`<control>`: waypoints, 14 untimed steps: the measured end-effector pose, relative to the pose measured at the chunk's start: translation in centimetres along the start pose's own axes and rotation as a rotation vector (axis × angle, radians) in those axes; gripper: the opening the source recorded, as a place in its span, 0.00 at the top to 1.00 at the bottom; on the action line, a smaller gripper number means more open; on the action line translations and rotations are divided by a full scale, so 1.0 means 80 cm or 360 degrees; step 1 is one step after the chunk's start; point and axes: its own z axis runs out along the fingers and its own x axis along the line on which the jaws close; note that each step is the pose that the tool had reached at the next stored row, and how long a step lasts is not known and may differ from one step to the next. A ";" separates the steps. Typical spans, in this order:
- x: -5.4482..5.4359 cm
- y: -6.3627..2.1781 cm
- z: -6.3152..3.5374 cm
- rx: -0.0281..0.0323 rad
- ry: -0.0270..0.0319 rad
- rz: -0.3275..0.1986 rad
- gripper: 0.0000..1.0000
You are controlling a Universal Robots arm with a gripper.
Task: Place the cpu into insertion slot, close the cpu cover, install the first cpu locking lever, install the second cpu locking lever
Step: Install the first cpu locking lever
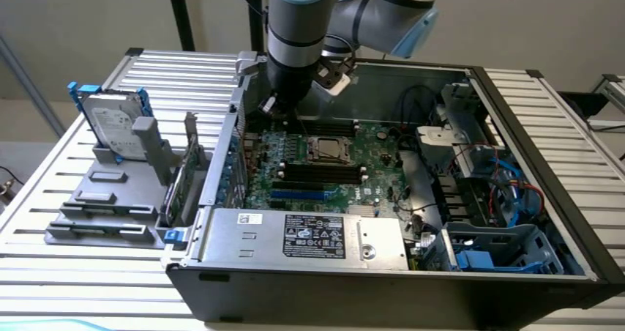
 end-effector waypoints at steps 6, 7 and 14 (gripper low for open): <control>0.000 0.000 0.001 0.00136 0.00562 0.0067 0.89; 0.000 0.000 0.001 0.00170 0.00660 0.0076 0.89; 0.001 0.002 0.003 0.00259 0.01078 0.0128 0.89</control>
